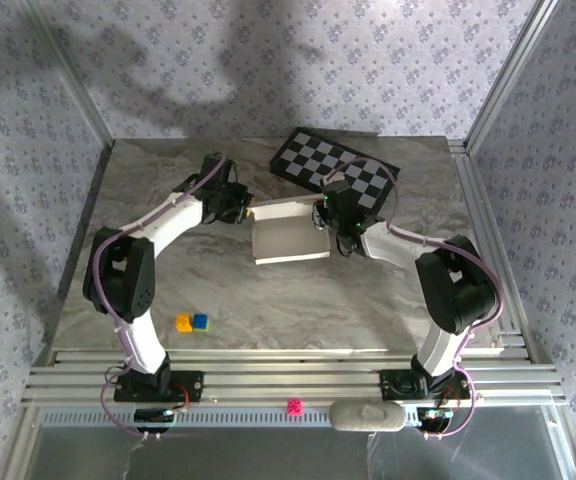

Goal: Fold the paper box

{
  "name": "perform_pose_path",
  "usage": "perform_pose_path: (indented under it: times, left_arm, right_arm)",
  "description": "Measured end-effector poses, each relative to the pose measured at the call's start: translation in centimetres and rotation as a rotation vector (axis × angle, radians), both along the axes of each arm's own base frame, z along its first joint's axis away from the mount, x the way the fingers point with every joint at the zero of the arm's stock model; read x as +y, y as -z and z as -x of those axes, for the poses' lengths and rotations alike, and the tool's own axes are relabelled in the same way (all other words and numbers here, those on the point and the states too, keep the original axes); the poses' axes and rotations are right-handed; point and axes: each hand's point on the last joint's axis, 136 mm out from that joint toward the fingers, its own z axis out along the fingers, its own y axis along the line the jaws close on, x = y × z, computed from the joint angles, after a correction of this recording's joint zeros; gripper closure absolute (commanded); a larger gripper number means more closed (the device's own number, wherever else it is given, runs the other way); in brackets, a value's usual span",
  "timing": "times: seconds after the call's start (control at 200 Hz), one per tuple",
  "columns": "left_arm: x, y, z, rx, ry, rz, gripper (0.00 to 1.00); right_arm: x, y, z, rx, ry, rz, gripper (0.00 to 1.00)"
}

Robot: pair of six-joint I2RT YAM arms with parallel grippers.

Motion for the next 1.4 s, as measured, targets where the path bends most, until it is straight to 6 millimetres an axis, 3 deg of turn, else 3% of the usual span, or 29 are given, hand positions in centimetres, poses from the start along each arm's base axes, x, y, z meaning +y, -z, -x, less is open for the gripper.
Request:
perform_pose_path:
  times: [0.29, 0.465, 0.715, 1.104, 1.399]
  left_arm:
    - [0.0, 0.6, 2.0, -0.009, 0.005, -0.028, 0.9]
    - [-0.3, 0.3, 2.7, -0.041, -0.002, -0.032, 0.92]
    - [-0.8, -0.3, 3.5, -0.079, 0.007, -0.035, 0.93]
    - [-1.4, -1.3, 4.2, -0.13, 0.024, -0.04, 0.95]
    - [-1.6, -0.4, 4.8, -0.128, 0.037, -0.06, 0.97]
  right_arm:
    - [0.2, 0.5, 1.3, 0.046, -0.009, -0.053, 0.74]
    - [0.3, 0.8, 2.4, 0.091, -0.015, -0.088, 0.6]
    - [0.2, -0.6, 4.5, 0.123, -0.03, -0.136, 0.46]
    - [0.1, -2.6, 10.6, 0.187, -0.082, -0.203, 0.38]
    - [0.0, -4.1, 12.2, 0.219, -0.078, -0.275, 0.36]
